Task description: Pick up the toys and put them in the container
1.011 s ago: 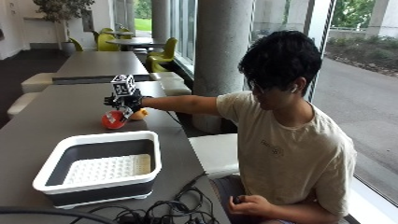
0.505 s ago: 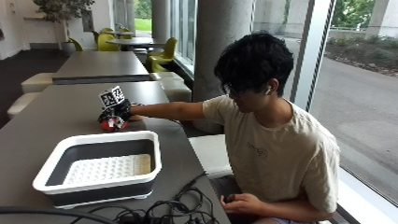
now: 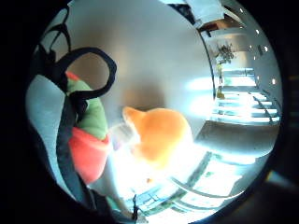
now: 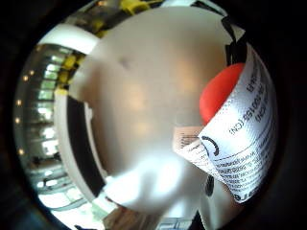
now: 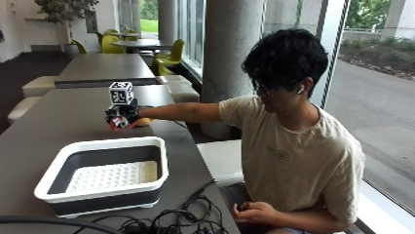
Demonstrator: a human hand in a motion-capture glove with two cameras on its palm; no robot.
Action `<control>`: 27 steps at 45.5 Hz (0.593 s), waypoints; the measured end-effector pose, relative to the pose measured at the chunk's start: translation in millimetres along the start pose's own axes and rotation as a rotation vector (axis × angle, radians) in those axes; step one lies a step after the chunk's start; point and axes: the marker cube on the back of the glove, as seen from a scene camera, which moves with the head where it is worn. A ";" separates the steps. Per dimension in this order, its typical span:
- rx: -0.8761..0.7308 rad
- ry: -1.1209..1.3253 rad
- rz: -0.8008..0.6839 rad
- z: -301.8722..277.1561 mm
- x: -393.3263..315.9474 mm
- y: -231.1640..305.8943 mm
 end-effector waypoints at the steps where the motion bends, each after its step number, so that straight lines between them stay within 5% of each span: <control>1: 0.005 -0.030 -0.016 -3.4 2.0 1.0; 8: 0.118 -0.069 -0.003 -46.8 62.5 9.9; 27: 0.262 -0.155 -0.211 -184.2 -94.2 81.9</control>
